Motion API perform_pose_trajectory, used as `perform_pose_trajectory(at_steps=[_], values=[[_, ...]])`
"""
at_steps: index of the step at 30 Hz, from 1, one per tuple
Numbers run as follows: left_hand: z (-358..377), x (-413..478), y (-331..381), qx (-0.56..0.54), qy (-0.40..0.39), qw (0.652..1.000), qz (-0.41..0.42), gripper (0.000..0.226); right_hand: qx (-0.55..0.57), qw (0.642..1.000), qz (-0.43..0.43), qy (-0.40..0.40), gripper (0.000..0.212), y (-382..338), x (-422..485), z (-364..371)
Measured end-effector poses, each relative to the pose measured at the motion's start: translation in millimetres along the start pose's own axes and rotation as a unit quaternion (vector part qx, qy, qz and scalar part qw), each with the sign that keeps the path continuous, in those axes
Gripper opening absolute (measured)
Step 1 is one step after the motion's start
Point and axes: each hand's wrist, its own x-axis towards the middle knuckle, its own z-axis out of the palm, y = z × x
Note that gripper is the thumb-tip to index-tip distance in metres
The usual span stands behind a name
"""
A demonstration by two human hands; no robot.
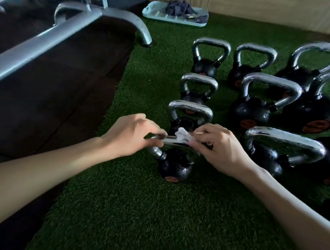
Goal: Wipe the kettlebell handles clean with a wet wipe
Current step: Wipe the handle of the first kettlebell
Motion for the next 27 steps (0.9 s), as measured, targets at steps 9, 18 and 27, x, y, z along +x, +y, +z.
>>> perform_pose_trajectory(at_steps=[9,18,27], values=[[-2.9,-4.0,-11.6,-0.018,-0.018,0.999,-0.035,0.040,0.073,0.992,0.095,0.026,0.011,4.5,-1.7,-3.7],[5.5,-11.8,-37.3,-0.043,-0.023,0.998,-0.034,0.044,0.164,0.977,0.112,0.079,0.021,3.7,-2.7,17.0],[7.9,-15.9,-41.7,-0.077,0.007,0.997,-0.022,0.039,0.212,0.961,0.163,0.074,0.024,5.5,-3.4,28.3]])
